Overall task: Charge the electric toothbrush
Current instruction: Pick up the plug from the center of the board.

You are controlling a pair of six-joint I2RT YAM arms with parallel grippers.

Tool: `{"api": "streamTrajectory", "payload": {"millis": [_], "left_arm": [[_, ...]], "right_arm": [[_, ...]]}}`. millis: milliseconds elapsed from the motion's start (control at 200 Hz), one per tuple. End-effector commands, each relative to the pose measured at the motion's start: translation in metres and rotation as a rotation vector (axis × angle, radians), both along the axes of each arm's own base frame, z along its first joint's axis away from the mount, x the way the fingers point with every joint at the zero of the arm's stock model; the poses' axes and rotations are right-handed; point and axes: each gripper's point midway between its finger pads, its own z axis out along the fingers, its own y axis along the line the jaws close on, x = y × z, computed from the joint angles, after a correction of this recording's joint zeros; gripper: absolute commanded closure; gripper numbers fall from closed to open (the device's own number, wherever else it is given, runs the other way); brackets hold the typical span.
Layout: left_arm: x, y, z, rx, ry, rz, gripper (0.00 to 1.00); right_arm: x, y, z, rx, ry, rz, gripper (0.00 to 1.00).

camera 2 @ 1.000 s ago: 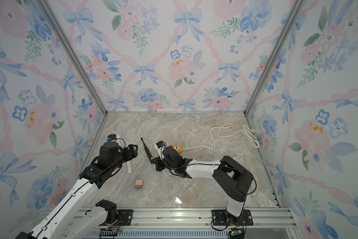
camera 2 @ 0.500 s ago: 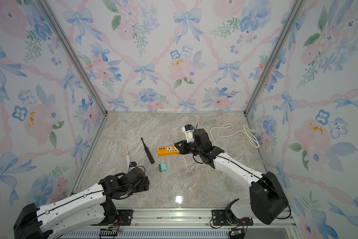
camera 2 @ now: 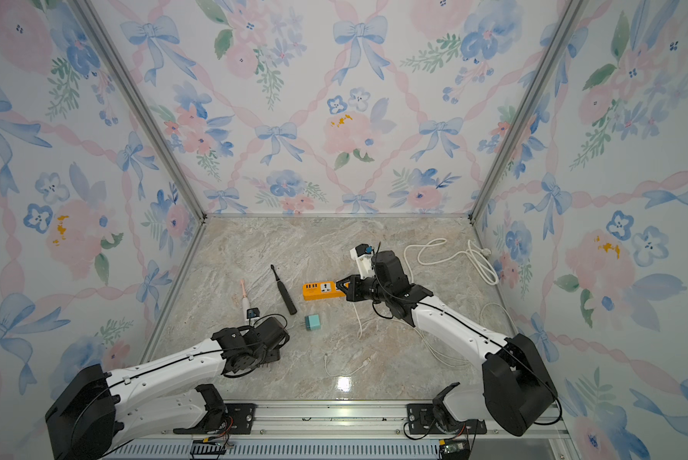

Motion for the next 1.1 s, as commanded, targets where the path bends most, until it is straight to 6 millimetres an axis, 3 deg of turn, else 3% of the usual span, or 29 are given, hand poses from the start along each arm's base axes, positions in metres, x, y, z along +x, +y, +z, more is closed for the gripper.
{"api": "streamTrajectory", "payload": {"millis": [0, 95, 325, 420, 550, 600, 690, 770, 860, 980, 1095], "left_arm": [[0.002, -0.006, -0.003, -0.002, 0.014, -0.039, 0.38], [-0.001, -0.009, -0.009, -0.008, 0.039, -0.055, 0.44], [-0.01, -0.012, -0.022, -0.014, 0.098, -0.079, 0.45], [-0.015, -0.01, -0.029, -0.005, 0.117, -0.08, 0.5], [-0.007, -0.017, -0.021, 0.001, 0.094, -0.116, 0.72], [0.005, -0.025, -0.009, 0.007, 0.047, -0.153, 0.78], [0.04, -0.043, 0.034, 0.049, -0.106, -0.244, 0.84], [0.081, -0.067, 0.096, 0.099, -0.293, -0.341, 0.9], [0.115, -0.094, 0.151, 0.191, -0.476, -0.504, 0.93], [0.139, -0.122, 0.2, 0.346, -0.672, -0.738, 1.0], [0.135, -0.145, 0.218, 0.53, -0.834, -1.045, 1.0]], "right_arm": [[-0.004, -0.004, -0.001, 0.01, 0.021, -0.01, 0.98], [-0.002, -0.004, 0.0, 0.015, 0.025, -0.015, 0.98], [0.003, -0.006, 0.004, 0.034, 0.041, -0.026, 0.98], [0.003, -0.006, 0.008, 0.053, 0.047, -0.027, 0.99], [0.006, -0.011, 0.014, 0.08, 0.061, -0.046, 0.99], [0.008, -0.017, 0.019, 0.103, 0.082, -0.066, 0.99], [0.012, -0.029, 0.033, 0.145, 0.099, -0.093, 0.99], [0.013, -0.042, 0.049, 0.172, 0.091, -0.114, 0.99], [0.008, -0.051, 0.07, 0.201, 0.074, -0.111, 0.99], [-0.008, -0.051, 0.093, 0.245, 0.076, -0.055, 0.98], [-0.027, -0.049, 0.104, 0.275, 0.103, 0.009, 0.98]]}}
